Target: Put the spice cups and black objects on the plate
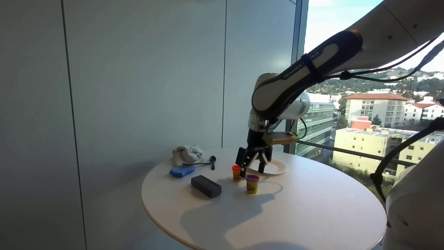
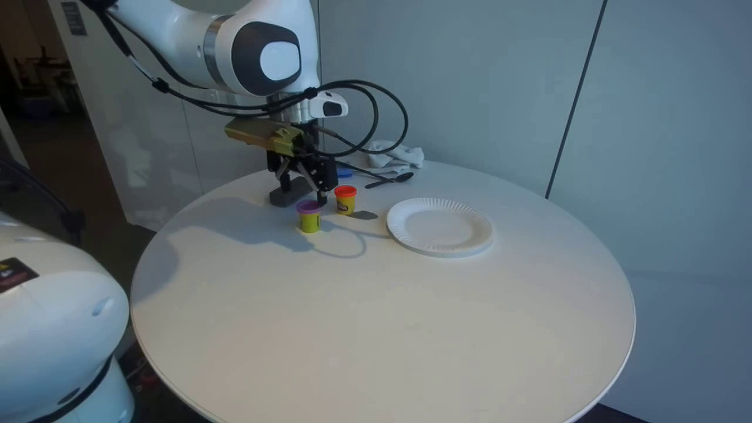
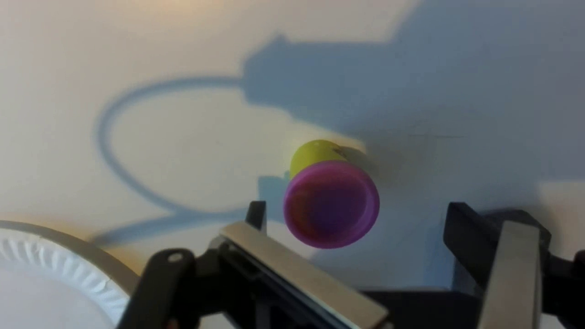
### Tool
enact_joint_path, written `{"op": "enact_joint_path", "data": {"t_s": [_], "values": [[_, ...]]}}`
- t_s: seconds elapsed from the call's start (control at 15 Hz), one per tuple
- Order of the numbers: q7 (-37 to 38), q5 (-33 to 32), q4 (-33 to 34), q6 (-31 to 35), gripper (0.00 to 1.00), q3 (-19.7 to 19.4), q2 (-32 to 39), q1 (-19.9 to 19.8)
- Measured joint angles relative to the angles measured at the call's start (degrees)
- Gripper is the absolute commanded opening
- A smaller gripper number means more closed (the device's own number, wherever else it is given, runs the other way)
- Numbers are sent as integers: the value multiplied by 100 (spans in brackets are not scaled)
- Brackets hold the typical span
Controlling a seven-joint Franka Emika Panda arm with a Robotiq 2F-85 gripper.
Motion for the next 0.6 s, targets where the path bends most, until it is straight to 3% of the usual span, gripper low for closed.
{"op": "enact_joint_path", "data": {"t_s": [0.13,0.2,0.27,0.6], "values": [[-131,79,38,-3,100,-25,231,40],[-163,83,59,-3,93,-25,328,57],[-178,83,82,-6,74,-19,419,65],[-232,61,212,-37,40,-10,704,65]]}}
